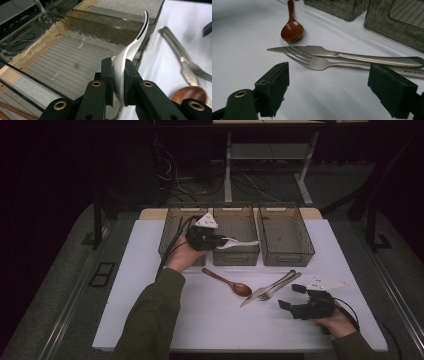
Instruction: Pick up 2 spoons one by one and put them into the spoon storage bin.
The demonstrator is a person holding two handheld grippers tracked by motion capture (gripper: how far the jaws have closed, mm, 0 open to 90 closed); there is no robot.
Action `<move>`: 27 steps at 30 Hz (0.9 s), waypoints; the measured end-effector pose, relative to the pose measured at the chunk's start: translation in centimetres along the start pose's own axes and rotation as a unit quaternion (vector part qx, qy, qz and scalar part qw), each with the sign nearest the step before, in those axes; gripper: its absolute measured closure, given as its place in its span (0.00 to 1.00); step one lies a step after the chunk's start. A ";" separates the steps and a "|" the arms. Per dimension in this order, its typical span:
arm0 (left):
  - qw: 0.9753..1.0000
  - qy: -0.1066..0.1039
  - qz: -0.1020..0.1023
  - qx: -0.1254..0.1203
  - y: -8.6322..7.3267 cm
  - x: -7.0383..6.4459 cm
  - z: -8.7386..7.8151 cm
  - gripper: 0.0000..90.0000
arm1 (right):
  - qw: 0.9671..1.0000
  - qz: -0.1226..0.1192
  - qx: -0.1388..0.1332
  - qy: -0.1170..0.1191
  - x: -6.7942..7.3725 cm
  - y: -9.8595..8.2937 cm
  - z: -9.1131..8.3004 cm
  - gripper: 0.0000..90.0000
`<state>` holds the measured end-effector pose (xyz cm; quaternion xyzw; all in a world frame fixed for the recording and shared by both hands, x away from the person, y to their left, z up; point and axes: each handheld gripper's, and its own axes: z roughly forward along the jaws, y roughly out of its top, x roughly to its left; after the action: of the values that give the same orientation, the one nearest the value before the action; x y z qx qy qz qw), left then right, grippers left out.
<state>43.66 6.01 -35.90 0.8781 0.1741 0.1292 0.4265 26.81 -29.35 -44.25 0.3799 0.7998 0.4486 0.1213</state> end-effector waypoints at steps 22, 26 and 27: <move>0.998 -0.003 -0.037 0.046 -1.2 1.1 3.1 0.86 | 1.000 -0.001 0.000 0.001 0.0 0.0 0.0 0.19; 0.999 -0.002 -0.032 0.037 -1.0 1.2 2.9 0.76 | 1.000 0.000 -0.001 0.000 0.0 0.0 0.0 0.19; 0.999 -0.002 -0.035 0.031 -1.0 1.2 2.8 0.75 | 1.000 0.000 0.000 0.000 0.0 0.0 0.0 0.19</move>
<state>45.57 5.05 -38.28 0.8847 0.2077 0.1069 0.4035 26.82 -29.37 -44.25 0.3798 0.7997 0.4489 0.1209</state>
